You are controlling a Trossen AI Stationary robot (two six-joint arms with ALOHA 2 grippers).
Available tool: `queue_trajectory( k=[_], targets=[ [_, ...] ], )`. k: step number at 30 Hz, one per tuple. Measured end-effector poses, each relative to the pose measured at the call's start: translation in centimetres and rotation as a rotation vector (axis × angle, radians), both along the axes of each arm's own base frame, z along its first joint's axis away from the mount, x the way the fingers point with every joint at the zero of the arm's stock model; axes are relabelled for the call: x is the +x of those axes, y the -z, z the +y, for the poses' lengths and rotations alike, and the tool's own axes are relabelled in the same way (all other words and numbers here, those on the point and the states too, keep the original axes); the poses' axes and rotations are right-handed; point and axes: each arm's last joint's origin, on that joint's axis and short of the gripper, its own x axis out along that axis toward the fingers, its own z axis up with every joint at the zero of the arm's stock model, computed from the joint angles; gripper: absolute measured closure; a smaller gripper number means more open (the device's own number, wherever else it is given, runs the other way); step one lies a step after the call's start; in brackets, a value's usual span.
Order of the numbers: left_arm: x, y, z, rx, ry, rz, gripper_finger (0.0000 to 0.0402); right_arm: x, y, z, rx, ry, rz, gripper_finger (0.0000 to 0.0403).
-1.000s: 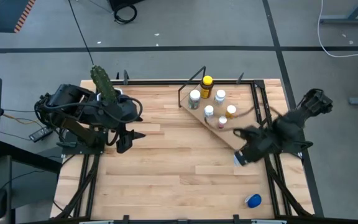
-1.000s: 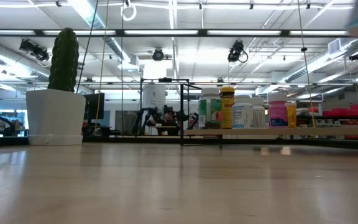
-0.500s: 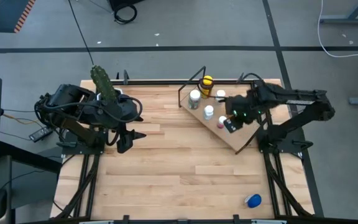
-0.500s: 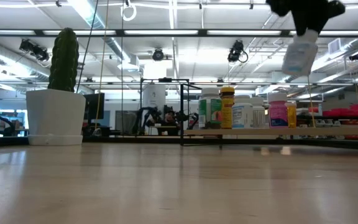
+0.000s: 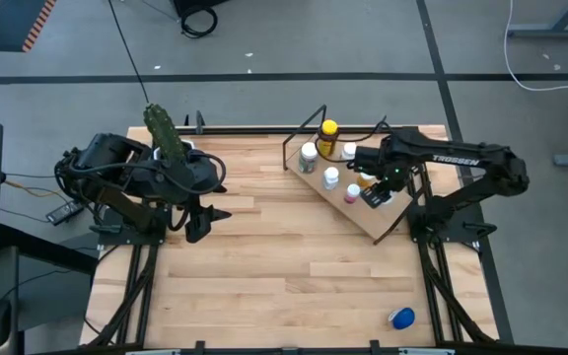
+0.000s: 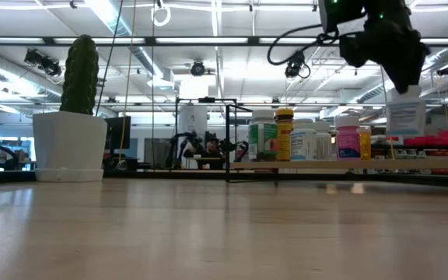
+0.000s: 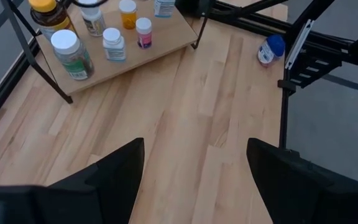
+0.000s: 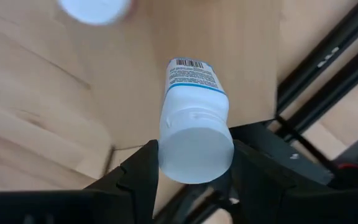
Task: Pick and place medicine bottles onto shelf by color
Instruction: Put the light blue medicine bottle on the shelf
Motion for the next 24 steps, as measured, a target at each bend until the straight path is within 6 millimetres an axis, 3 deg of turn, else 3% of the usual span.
queue_trajectory(
  k=[13, 24],
  targets=[
    [0.0, 0.0, 0.0, -0.004, -0.006, 0.002, 0.0113, -1.7, 3.5, -1.7, 0.044, -0.095, 0.128, 0.0216],
    [0.0, 0.0, 0.0, -0.018, -0.02, 0.005, 0.0113, -1.3, 4.2, -2.1, 0.012, -0.104, 0.088, 0.0196]
  ],
)
